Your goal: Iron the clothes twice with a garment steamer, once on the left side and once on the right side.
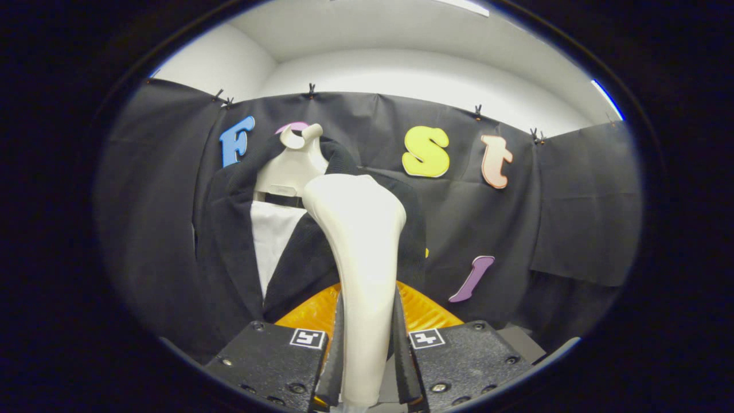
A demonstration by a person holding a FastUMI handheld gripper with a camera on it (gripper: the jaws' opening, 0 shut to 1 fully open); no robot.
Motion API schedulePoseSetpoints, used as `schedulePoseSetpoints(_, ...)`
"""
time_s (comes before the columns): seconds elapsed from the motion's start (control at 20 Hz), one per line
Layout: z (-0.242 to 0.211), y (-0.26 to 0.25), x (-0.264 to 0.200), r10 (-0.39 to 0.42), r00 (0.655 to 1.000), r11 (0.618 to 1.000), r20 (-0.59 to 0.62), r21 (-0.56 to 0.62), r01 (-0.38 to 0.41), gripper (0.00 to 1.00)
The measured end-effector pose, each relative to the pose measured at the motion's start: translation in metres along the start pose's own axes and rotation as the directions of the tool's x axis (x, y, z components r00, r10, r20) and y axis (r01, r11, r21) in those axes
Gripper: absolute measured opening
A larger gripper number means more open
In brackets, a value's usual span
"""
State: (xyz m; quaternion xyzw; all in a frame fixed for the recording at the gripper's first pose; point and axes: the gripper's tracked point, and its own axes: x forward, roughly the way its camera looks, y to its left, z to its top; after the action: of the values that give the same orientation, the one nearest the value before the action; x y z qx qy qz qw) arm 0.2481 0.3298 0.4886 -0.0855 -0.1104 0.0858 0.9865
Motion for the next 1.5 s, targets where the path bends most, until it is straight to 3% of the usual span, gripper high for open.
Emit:
schedulePoseSetpoints(0.5, -0.048, 0.004, -0.01, -0.009, 0.997, 1.0, -0.075, -0.024, 0.007, 0.4)
schedulePoseSetpoints(1.5, -0.187, 0.017, -0.036, -0.012, 0.967, 0.998, -0.254, -0.061, -0.004, 0.4)
